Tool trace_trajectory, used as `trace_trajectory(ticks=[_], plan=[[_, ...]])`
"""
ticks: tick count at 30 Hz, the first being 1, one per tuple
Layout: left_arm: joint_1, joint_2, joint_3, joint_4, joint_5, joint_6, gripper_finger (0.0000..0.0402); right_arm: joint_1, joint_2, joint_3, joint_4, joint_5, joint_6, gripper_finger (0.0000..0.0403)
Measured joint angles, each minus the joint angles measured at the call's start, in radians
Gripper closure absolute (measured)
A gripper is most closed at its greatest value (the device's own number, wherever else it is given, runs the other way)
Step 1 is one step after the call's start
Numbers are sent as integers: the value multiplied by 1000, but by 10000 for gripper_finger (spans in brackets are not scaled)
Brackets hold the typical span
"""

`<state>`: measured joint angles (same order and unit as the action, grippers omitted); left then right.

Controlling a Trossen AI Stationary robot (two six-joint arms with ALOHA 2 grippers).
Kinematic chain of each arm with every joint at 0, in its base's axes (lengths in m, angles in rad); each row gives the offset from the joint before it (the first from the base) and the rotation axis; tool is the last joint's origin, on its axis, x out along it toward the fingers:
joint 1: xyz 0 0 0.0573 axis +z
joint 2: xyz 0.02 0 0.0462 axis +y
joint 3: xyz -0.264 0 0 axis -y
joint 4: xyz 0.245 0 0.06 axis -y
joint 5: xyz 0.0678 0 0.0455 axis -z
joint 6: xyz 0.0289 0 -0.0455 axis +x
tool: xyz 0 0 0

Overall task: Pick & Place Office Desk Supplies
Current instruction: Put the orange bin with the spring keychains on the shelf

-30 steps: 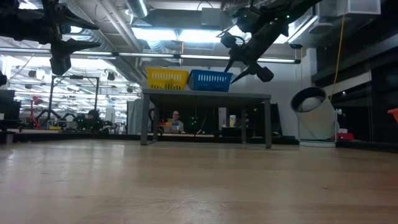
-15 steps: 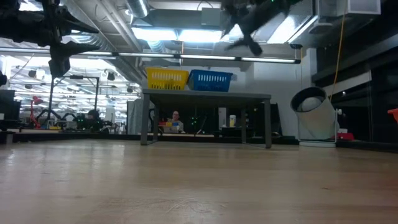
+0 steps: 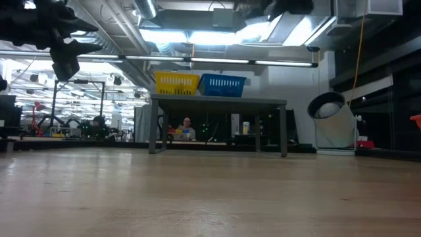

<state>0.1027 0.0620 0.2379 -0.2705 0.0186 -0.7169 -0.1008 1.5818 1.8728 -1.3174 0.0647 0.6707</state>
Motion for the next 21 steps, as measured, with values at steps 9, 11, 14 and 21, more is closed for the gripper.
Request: trace_trajectory(ticks=[9, 11, 14, 21], plan=[[1, 146, 21, -25, 49, 163, 247, 420, 19, -58, -18, 0, 391, 245], [4, 174, 22, -26, 50, 189, 247, 505, 49, -70, -33, -22, 465, 245], [4, 202, 22, -25, 62, 197, 247, 609, 110, -84, -37, -67, 500, 245], [4, 214, 22, -25, 71, 189, 247, 747, 275, -85, -120, -166, 490, 245]])
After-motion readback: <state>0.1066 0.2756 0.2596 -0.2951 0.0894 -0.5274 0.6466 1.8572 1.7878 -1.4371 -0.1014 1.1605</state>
